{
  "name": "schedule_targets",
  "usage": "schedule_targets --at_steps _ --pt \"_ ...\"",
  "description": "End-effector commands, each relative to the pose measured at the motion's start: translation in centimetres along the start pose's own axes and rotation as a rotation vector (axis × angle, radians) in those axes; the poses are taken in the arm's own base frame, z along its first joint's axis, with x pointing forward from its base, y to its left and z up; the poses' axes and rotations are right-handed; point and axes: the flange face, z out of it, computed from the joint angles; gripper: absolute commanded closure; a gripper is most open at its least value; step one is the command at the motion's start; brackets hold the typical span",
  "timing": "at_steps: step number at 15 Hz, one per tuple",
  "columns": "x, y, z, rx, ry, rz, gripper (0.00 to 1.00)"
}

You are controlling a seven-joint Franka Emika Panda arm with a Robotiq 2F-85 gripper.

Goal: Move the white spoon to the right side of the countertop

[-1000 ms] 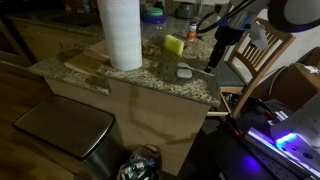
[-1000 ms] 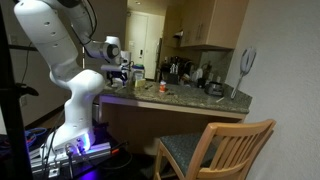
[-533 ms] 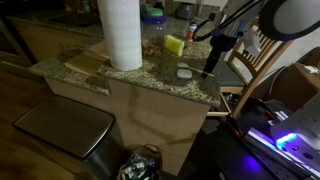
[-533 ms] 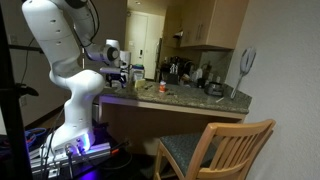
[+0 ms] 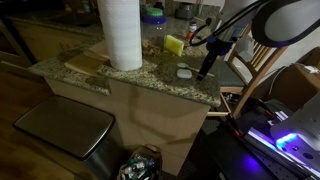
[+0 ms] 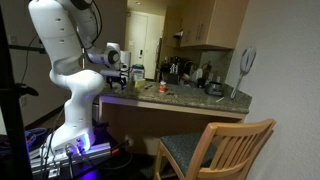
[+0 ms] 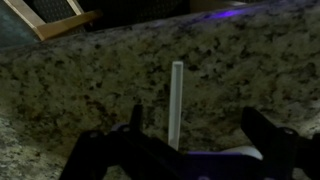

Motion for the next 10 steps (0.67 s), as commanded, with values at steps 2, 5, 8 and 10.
schedule_targets --at_steps 2,5,8,10 --pt "0.08 -0.01 -0.07 0.002 -0.001 0.002 0.0" --pt "0.07 -0.12 -0.05 0.024 -0.014 0.006 0.28" --pt "0.17 -0.32 -0.46 0.045 -0.02 0.029 0.39" --pt "0.2 -0.54 -0.58 0.056 -0.02 0.047 0.53"
